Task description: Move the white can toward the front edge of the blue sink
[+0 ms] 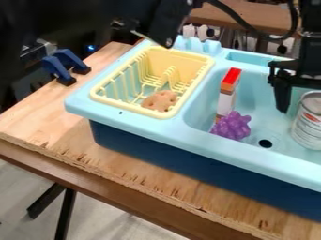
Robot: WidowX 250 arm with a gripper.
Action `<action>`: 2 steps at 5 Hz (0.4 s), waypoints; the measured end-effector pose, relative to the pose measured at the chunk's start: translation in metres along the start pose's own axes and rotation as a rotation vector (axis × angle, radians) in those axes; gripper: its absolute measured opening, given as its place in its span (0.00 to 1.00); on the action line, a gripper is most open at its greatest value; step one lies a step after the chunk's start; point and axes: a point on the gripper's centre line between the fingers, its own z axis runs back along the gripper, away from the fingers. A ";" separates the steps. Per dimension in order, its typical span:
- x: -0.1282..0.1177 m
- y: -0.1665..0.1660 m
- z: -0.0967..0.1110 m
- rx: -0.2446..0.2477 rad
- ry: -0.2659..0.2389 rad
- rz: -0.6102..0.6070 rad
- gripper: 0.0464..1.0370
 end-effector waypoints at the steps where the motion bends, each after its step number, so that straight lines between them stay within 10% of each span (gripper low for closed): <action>1: -0.013 -0.003 -0.003 0.019 0.011 0.020 0.97; 2: -0.025 -0.005 -0.008 0.005 0.044 0.050 0.97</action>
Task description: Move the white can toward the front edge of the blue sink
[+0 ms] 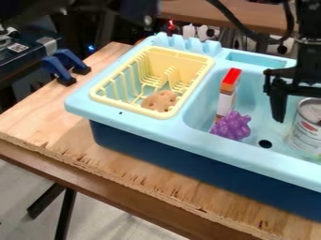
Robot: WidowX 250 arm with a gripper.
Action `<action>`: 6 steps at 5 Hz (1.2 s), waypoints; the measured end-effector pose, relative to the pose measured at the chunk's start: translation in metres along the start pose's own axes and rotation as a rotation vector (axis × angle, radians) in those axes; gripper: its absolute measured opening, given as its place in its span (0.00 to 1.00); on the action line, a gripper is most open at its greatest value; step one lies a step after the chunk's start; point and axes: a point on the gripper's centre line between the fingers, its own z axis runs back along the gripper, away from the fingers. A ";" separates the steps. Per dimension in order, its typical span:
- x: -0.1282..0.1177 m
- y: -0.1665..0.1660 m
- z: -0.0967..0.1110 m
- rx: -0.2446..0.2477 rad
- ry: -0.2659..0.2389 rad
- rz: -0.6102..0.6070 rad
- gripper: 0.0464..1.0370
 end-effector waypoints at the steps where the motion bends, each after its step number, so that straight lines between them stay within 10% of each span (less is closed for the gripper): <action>1: -0.012 -0.002 -0.008 -0.037 0.034 0.028 0.97; 6: -0.071 0.004 0.005 -0.080 0.174 0.060 0.97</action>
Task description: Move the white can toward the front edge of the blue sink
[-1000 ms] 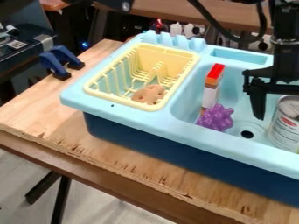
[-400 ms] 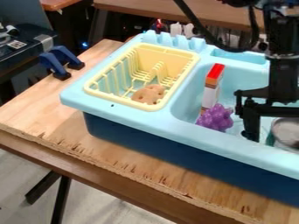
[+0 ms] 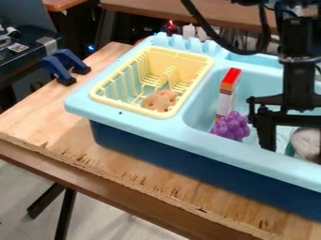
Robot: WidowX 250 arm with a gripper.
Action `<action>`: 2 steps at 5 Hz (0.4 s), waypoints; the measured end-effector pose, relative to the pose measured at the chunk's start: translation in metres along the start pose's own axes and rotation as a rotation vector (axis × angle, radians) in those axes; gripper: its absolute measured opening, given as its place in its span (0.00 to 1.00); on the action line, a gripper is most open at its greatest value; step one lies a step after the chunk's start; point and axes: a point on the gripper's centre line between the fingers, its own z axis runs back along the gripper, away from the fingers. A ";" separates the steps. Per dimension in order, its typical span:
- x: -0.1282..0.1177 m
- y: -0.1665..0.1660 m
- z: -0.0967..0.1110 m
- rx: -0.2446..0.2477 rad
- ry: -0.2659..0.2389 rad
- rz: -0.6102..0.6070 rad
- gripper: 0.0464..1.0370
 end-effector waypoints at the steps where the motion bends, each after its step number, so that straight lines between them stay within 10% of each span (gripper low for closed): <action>1: 0.005 0.011 0.009 0.008 -0.036 0.002 0.97; 2: 0.012 0.012 0.024 0.036 -0.080 -0.021 0.97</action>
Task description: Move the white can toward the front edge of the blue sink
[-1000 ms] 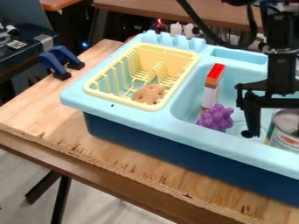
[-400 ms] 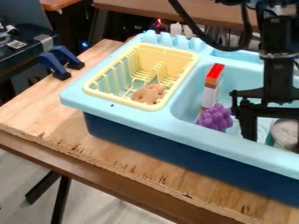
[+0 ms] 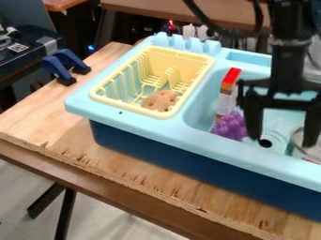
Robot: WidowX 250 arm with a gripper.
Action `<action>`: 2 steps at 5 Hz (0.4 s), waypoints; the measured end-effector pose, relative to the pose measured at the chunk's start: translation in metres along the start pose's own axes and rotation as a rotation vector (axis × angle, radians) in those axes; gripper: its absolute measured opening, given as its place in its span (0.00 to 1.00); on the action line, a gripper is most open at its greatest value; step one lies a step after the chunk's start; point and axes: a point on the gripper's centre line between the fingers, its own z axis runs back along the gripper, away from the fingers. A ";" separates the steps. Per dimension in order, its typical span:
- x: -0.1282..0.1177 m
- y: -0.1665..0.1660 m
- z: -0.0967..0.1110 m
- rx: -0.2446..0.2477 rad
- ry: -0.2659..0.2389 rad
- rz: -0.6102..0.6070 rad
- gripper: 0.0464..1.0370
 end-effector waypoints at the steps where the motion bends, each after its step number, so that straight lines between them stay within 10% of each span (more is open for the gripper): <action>1: 0.004 0.000 0.019 0.027 -0.021 -0.026 0.97; 2: 0.005 -0.002 0.033 0.050 -0.037 -0.076 0.97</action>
